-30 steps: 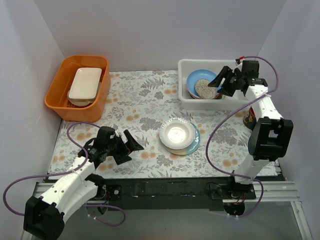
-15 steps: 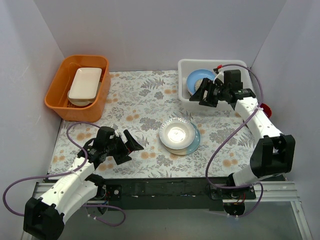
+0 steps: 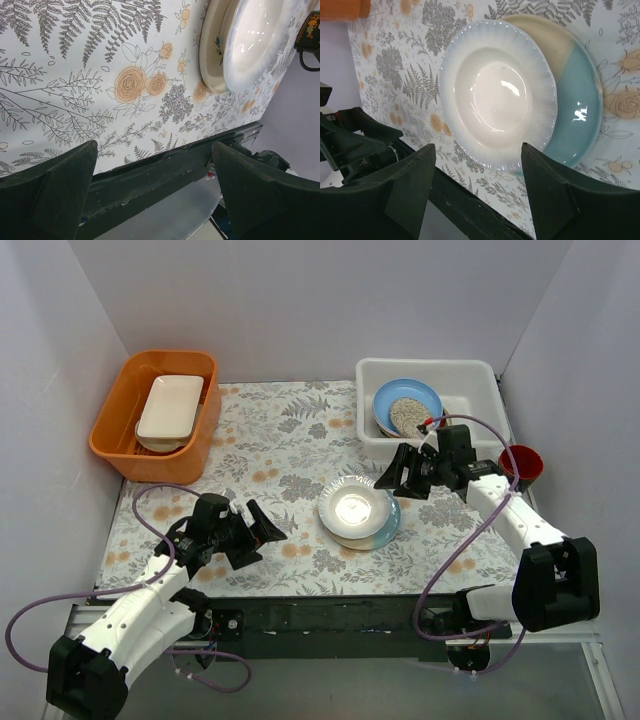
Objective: Place the plates into the plastic bin on the countertop
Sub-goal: Pick up the plate at the center of the board.
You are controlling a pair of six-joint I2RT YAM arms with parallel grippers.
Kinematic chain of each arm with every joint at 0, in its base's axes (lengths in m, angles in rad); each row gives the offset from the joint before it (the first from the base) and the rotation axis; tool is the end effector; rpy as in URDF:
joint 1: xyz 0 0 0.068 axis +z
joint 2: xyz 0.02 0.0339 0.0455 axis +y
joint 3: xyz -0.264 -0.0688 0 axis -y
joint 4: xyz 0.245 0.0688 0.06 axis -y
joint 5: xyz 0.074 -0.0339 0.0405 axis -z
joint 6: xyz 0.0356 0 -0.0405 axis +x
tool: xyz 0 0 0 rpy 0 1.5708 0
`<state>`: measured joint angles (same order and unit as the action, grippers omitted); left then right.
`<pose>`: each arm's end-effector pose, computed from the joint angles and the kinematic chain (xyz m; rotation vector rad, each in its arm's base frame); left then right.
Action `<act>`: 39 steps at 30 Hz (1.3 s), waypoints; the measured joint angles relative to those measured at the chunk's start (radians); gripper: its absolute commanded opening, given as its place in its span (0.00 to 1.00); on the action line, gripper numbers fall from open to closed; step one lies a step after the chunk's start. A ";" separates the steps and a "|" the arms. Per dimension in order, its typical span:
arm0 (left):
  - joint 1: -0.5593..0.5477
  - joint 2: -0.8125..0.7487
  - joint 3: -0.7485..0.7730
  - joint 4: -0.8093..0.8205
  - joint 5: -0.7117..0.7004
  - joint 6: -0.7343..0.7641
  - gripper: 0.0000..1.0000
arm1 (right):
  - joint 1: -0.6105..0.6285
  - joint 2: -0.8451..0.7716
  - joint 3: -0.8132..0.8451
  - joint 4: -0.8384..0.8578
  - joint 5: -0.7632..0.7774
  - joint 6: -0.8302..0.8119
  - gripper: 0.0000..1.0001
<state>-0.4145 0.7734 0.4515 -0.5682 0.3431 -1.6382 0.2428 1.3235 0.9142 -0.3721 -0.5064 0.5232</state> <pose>0.1326 -0.0714 0.1938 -1.4984 2.4408 -1.1225 0.2663 0.0838 0.2530 0.0800 2.4348 0.9584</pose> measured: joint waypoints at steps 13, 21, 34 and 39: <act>0.000 0.090 0.132 -0.064 -0.105 0.040 0.98 | 0.002 -0.099 -0.260 0.103 -0.011 0.048 0.75; -0.032 0.161 0.285 -0.119 -0.192 0.067 0.98 | 0.002 -0.098 -0.327 0.160 -0.020 0.062 0.74; -0.274 0.293 0.441 -0.239 -0.439 0.006 0.98 | 0.002 -0.026 -0.338 0.253 -0.021 0.085 0.71; -0.409 0.357 0.485 -0.269 -0.547 -0.055 0.98 | 0.002 0.008 -0.357 0.286 -0.022 0.105 0.66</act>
<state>-0.8234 1.1301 0.9363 -0.8375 -0.2035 -1.6936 0.2447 1.3312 0.5571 -0.0856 -0.5282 0.6277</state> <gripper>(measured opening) 0.982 0.692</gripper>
